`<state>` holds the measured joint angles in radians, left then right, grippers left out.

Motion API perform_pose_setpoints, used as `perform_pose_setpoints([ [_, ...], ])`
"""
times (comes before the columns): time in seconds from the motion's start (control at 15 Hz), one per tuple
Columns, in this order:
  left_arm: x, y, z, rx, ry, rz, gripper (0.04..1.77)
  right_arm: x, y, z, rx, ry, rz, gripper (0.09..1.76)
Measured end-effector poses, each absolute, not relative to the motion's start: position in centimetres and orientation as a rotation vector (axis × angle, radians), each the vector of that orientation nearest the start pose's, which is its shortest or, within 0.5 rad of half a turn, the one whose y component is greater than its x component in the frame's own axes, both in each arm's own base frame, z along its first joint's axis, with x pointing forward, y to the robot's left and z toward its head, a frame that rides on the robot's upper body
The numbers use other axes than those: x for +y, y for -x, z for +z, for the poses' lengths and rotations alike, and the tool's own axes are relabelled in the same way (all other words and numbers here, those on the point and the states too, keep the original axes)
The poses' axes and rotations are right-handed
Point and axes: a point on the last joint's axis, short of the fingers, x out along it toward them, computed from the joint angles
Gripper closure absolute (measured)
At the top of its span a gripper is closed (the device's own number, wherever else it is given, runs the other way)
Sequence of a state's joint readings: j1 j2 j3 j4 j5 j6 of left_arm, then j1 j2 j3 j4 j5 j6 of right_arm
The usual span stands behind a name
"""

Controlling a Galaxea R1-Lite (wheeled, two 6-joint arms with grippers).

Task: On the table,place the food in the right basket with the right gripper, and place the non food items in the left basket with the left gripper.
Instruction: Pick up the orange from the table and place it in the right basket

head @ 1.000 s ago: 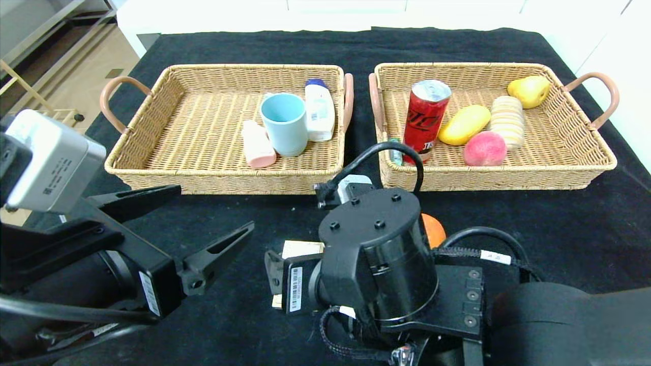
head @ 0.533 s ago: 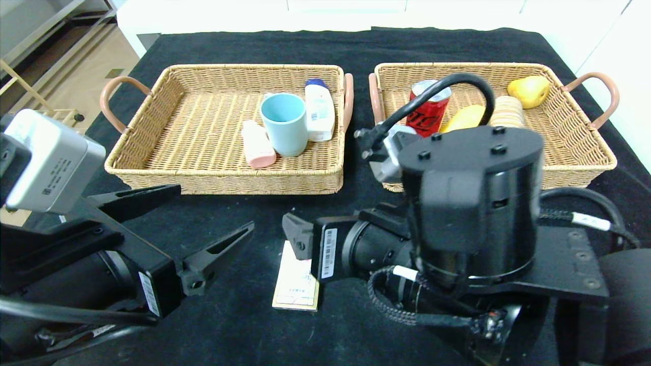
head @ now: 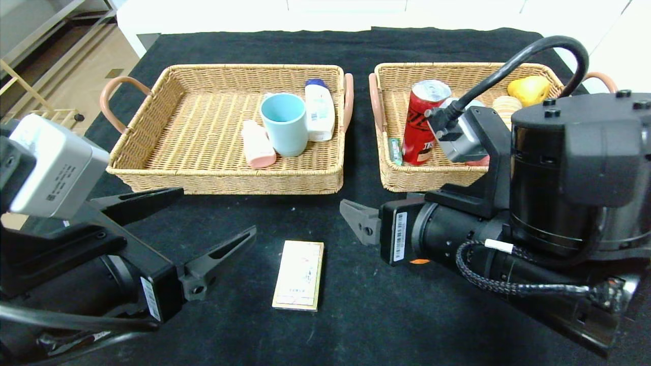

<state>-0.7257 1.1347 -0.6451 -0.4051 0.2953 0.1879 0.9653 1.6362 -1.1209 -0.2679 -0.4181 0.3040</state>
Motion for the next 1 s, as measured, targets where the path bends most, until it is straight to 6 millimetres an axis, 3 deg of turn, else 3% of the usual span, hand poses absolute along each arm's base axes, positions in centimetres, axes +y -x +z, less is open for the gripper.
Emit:
perform_pose_setpoints([
  [0.33,-10.4,-12.7,24.7,0.035,-0.227,-0.441,0.09,22.7,-18.0,25.4,0.332,-0.033,0.424,0.15],
  [1.0,-10.4,-12.7,24.7,0.037,-0.228,-0.437,0.09,21.6,-18.6,25.9,0.359,0.084,0.173,0.15],
])
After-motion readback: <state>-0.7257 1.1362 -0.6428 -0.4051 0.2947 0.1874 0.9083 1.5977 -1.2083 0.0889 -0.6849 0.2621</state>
